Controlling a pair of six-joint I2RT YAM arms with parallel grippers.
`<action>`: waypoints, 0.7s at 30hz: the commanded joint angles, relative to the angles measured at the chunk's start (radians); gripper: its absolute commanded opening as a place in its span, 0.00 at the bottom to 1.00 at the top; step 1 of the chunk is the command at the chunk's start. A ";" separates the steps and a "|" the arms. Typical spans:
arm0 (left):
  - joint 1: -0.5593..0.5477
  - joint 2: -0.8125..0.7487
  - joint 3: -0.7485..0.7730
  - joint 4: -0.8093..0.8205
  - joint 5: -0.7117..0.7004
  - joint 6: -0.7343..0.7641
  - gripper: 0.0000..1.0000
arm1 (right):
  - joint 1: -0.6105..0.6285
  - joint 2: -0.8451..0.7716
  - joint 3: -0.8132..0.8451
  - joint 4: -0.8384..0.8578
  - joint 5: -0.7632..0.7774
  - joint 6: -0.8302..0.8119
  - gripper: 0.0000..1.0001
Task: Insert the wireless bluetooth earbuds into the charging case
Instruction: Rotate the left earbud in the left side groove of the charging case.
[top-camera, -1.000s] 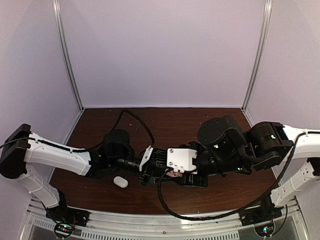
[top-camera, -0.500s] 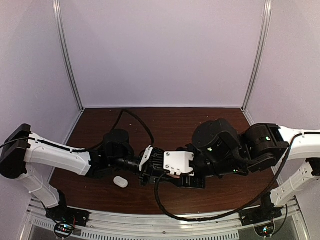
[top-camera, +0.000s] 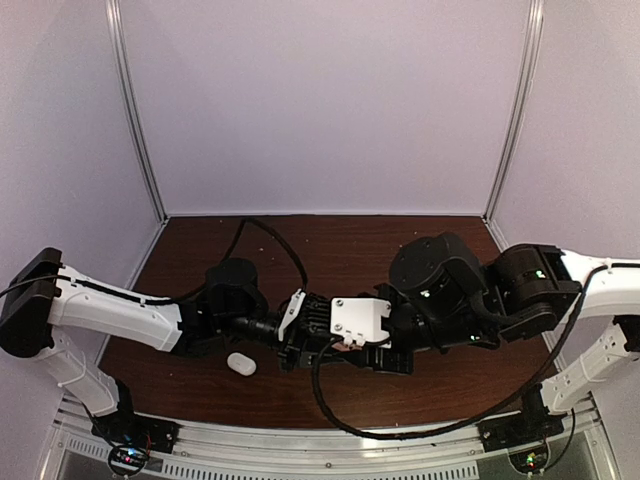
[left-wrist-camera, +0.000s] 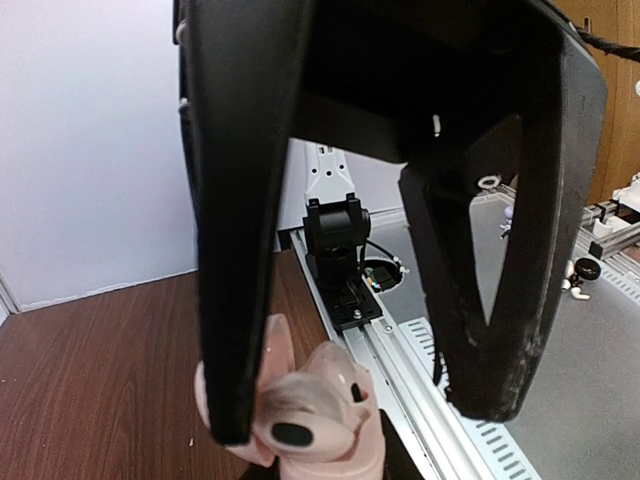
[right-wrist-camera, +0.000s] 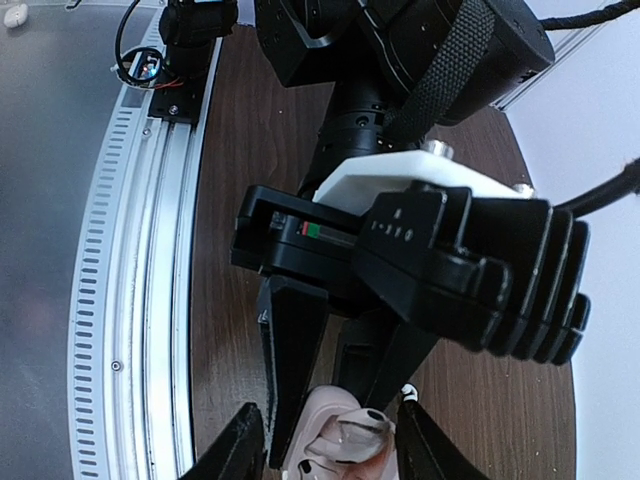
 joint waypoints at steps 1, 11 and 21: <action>0.014 -0.026 -0.002 0.111 0.009 -0.024 0.00 | -0.001 -0.023 -0.013 -0.041 -0.021 0.010 0.45; 0.022 -0.026 -0.008 0.125 0.012 -0.033 0.00 | 0.002 -0.031 -0.011 -0.057 -0.033 0.015 0.42; 0.025 -0.005 0.032 0.027 0.033 0.007 0.00 | 0.016 -0.022 0.019 -0.109 0.002 -0.001 0.43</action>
